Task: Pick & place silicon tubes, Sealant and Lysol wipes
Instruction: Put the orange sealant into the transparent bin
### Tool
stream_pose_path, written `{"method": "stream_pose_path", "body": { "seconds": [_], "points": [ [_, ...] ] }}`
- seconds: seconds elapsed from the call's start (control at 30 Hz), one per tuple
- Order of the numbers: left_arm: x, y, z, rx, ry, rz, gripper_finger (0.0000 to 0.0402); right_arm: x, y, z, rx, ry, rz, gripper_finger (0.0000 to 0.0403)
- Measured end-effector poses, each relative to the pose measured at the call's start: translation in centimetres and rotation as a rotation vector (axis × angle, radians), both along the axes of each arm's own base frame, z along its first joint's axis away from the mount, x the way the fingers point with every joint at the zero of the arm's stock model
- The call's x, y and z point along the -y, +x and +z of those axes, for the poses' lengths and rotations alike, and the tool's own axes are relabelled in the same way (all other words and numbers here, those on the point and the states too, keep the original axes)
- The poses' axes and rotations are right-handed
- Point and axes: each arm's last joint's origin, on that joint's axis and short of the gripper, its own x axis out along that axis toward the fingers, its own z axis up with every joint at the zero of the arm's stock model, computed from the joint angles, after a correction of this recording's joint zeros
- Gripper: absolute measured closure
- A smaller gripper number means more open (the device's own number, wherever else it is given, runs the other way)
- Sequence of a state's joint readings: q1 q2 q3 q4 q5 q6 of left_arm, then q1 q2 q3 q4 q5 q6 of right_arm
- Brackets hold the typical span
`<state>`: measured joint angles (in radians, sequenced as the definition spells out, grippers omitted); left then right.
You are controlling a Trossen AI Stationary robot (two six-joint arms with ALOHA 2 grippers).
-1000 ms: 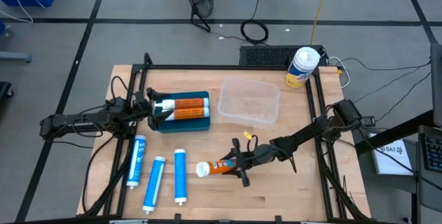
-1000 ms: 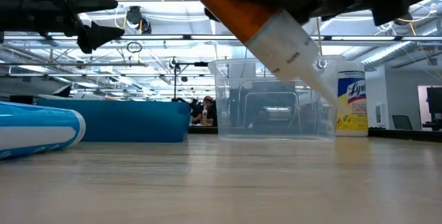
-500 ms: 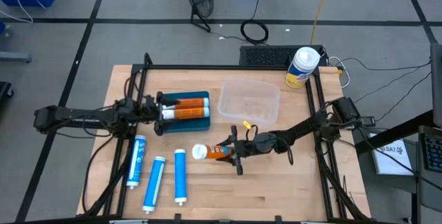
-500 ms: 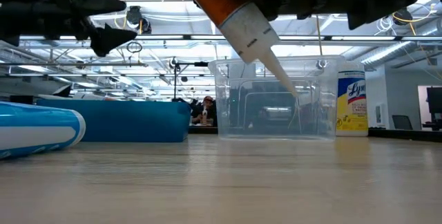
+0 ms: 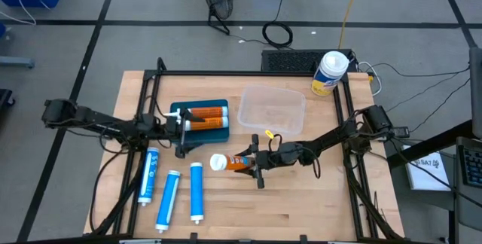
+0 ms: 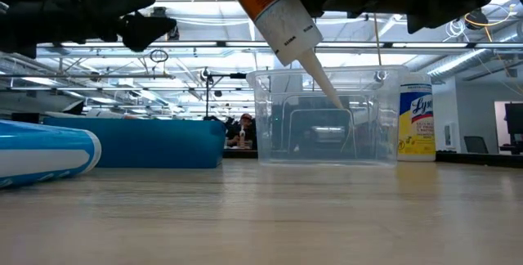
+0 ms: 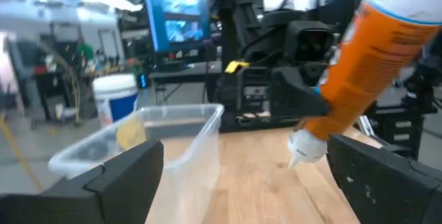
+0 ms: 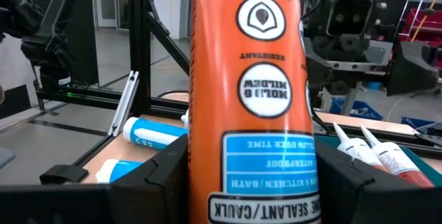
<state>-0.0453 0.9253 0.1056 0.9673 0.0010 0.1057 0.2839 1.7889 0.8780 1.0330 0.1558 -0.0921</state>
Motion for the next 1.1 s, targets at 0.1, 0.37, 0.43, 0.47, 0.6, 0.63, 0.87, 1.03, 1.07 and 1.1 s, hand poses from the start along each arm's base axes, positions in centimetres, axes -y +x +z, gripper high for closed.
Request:
{"method": "stream_pose_path", "body": {
  "seconds": [0.1,0.37,0.43,0.47,0.6,0.63,0.87,1.03,1.07,1.1],
  "points": [
    [0.7,0.8,0.2,0.007,0.066,-0.027,0.0004,-0.2,-0.1,-0.1,-0.005,-0.002,0.005,0.0202],
    [2.6,4.7,0.9,-0.058,0.098,-0.109,0.0004,-0.2,0.0,-0.2,-0.019,-0.005,0.006,0.0202],
    [3.1,6.0,1.4,-0.053,0.113,-0.133,0.0004,-0.2,0.0,-0.2,-0.020,-0.005,0.005,0.0202],
    [3.4,6.6,1.6,-0.052,0.115,-0.140,0.0004,-0.2,0.0,-0.2,-0.024,-0.006,0.006,0.0202],
    [4.5,8.8,2.1,-0.064,0.110,-0.168,0.0004,-0.2,-0.1,-0.3,-0.030,-0.009,0.012,0.0202],
    [4.8,9.2,2.0,-0.077,0.113,-0.177,0.0004,-0.3,-0.1,-0.3,-0.026,-0.008,0.017,0.0202],
    [6.5,11.5,1.8,-0.111,0.147,-0.220,0.0004,-0.1,0.0,-0.4,-0.042,-0.011,-0.004,0.0202],
    [7.8,12.4,3.0,-0.069,0.137,-0.251,0.0004,-0.2,-0.1,-0.4,-0.041,-0.011,0.007,0.0202],
    [8.0,12.5,3.3,-0.058,0.136,-0.253,0.0004,-0.2,-0.1,-0.4,-0.041,-0.011,0.007,0.0202],
    [8.1,12.5,3.4,-0.055,0.132,-0.255,0.0004,-0.2,-0.1,-0.4,-0.041,-0.011,0.007,0.0202]
  ]
}}
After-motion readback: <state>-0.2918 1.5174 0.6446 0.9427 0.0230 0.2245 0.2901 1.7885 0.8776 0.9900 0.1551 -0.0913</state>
